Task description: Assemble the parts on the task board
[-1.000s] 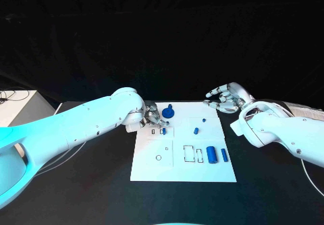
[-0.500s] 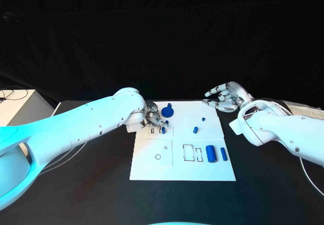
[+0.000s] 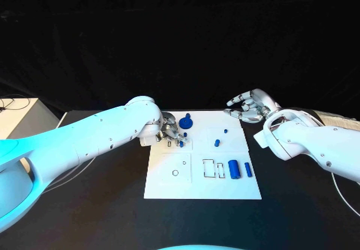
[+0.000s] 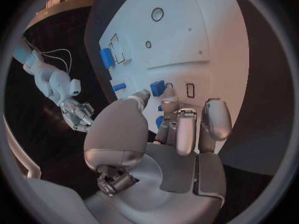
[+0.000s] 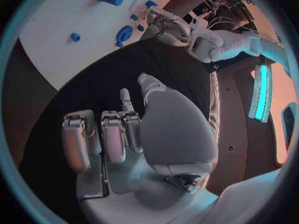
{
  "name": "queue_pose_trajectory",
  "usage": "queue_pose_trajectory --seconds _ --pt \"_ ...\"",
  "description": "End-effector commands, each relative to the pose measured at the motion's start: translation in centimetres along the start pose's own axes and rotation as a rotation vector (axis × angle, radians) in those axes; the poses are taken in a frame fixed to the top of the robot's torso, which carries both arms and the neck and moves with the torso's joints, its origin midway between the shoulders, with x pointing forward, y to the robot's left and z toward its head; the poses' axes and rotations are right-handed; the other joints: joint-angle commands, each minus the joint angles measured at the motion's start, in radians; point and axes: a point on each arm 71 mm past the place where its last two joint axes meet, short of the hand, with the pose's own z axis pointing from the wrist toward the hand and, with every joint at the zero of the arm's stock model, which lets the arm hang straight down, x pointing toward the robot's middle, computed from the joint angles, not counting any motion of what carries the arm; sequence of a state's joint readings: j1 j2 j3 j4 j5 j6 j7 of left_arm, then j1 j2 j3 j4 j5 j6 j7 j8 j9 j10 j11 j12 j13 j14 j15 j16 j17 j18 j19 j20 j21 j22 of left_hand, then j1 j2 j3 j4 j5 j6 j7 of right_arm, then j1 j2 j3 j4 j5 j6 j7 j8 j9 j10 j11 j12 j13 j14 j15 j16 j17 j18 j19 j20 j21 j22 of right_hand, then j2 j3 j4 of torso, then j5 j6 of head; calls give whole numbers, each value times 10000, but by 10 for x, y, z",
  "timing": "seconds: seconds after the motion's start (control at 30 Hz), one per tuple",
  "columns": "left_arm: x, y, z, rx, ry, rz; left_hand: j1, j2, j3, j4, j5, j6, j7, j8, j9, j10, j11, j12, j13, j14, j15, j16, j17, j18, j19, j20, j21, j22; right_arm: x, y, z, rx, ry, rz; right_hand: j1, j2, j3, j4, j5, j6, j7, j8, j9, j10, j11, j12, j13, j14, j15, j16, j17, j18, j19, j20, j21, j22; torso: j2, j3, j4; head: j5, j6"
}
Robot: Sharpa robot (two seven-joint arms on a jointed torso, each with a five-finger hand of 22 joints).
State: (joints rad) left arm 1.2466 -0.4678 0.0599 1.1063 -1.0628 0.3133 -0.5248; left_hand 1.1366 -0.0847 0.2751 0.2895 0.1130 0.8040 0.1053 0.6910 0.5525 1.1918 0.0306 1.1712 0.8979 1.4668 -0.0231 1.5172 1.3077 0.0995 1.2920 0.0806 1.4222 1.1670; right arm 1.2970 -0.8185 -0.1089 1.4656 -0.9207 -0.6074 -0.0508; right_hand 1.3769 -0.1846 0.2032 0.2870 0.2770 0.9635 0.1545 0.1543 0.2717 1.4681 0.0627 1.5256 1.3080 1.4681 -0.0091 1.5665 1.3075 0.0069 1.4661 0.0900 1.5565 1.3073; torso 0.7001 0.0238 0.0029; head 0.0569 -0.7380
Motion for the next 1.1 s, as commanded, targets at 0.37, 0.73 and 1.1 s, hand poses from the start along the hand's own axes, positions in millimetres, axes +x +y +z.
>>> queue_pose_trajectory --seconds 0.37,0.73,1.1 --pt "2 -5 -1 103 220 189 259 -5 233 -1 22 -70 -2 -5 105 -78 19 55 30 525 -24 -14 1283 -140 -15 41 17 12 2 1 1 -47 182 -74 -13 -59 81 -6 50 -65 -9 20 -11 697 69 -27 2312 1002 56 5 2534 -21 959 93 -40 2514 -2 11 -5 -16 -64" --pt "4 -5 -1 184 367 101 1014 -311 1817 -79 12 -70 -49 -156 515 -154 -33 49 26 524 -70 -24 1316 -137 -56 11 29 32 3 1 2 -35 200 -81 -13 -59 81 -6 50 -65 -9 20 -11 697 69 -27 2312 1002 56 5 2534 -21 959 93 -40 2514 2 25 -6 -1 -88" --pt "5 -5 0 229 483 -37 1139 -610 3036 -230 -5 -24 -72 -222 791 -162 -57 18 -12 527 -89 -31 1337 -134 -79 -8 28 35 3 1 2 -35 211 -84 -36 -55 97 0 63 -59 -9 33 -8 704 71 -17 2318 1001 60 3 2528 -19 955 96 -48 2508 6 18 -19 -6 -125"
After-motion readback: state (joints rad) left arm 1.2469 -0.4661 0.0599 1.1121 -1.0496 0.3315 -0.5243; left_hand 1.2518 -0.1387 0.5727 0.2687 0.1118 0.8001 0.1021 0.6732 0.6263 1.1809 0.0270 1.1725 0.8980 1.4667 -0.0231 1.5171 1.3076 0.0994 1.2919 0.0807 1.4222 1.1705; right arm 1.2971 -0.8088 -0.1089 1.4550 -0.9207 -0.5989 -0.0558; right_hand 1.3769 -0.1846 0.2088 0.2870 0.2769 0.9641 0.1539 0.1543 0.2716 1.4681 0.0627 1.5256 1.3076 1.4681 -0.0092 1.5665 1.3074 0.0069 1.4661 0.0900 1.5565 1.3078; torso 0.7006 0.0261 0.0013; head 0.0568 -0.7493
